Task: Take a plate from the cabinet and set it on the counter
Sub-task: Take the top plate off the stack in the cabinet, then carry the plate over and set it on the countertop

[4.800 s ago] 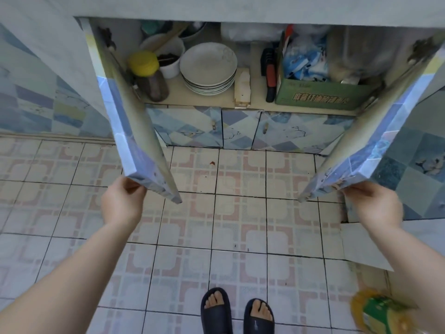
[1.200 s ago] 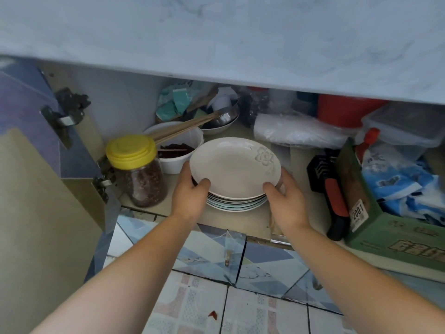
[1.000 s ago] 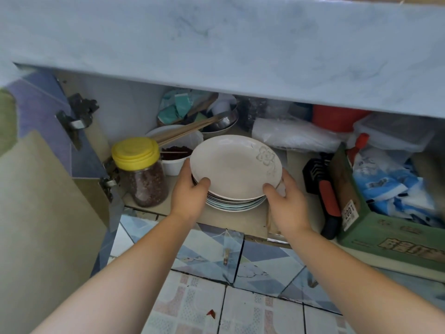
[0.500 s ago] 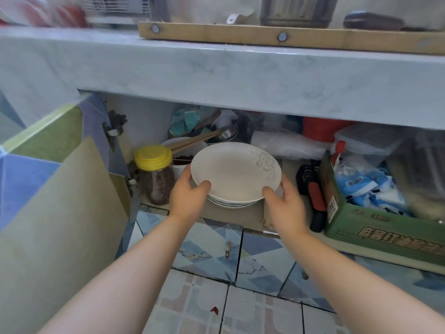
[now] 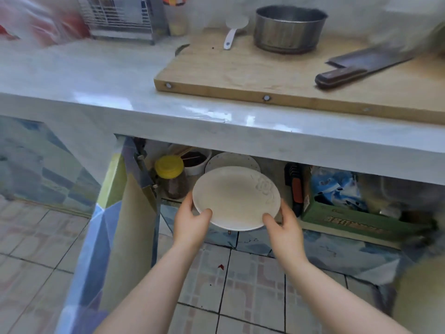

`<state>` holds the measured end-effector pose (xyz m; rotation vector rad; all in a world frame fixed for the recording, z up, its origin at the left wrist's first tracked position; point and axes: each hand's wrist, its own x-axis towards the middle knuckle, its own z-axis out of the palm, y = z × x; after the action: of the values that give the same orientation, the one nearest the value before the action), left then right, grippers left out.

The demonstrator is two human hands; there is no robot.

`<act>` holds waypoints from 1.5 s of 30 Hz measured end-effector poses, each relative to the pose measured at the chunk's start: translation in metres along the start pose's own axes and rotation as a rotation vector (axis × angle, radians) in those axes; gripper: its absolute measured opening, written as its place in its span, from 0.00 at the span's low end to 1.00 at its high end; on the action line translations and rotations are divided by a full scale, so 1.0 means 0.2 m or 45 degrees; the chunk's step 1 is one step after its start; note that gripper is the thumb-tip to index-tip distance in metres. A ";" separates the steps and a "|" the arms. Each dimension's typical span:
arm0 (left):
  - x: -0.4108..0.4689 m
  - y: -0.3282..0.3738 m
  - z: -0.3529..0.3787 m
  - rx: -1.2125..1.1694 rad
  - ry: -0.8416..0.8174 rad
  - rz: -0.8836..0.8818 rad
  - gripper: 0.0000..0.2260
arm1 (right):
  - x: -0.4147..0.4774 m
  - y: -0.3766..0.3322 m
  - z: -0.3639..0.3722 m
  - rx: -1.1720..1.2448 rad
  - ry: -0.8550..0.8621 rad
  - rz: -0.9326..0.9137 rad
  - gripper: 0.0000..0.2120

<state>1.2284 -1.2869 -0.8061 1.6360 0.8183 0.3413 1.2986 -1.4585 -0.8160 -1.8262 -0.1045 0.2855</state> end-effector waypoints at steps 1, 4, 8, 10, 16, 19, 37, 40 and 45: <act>-0.05 0.03 -0.03 -0.001 -0.014 -0.021 0.24 | -0.05 -0.04 -0.02 -0.017 0.005 0.026 0.23; -0.22 0.14 -0.11 -0.013 -0.064 -0.073 0.24 | -0.22 -0.17 -0.09 -0.069 0.000 0.082 0.24; -0.46 0.31 -0.24 -0.008 -0.134 -0.073 0.26 | -0.47 -0.35 -0.18 -0.069 -0.015 0.114 0.25; -0.56 0.40 -0.31 -0.026 -0.154 -0.077 0.26 | -0.58 -0.45 -0.22 -0.077 -0.004 0.119 0.25; -0.78 0.69 -0.54 -0.063 -0.175 -0.060 0.26 | -0.84 -0.82 -0.29 -0.096 0.019 0.078 0.25; -0.84 0.86 -0.66 -0.081 -0.169 -0.029 0.26 | -0.91 -1.02 -0.28 -0.074 0.006 0.020 0.25; -0.58 1.62 -1.55 -0.025 0.172 0.116 0.22 | -0.72 -2.09 0.35 0.088 -0.330 -0.283 0.25; -0.47 1.67 -1.66 0.009 0.237 0.127 0.23 | -0.65 -2.19 0.48 0.102 -0.363 -0.291 0.26; -0.29 1.74 -1.77 0.003 0.270 0.072 0.22 | -0.51 -2.30 0.68 0.171 -0.420 -0.235 0.24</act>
<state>1.0772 -1.0769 -0.3784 1.6462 0.9318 0.5609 1.2026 -1.2273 -0.3936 -1.6111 -0.4703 0.4501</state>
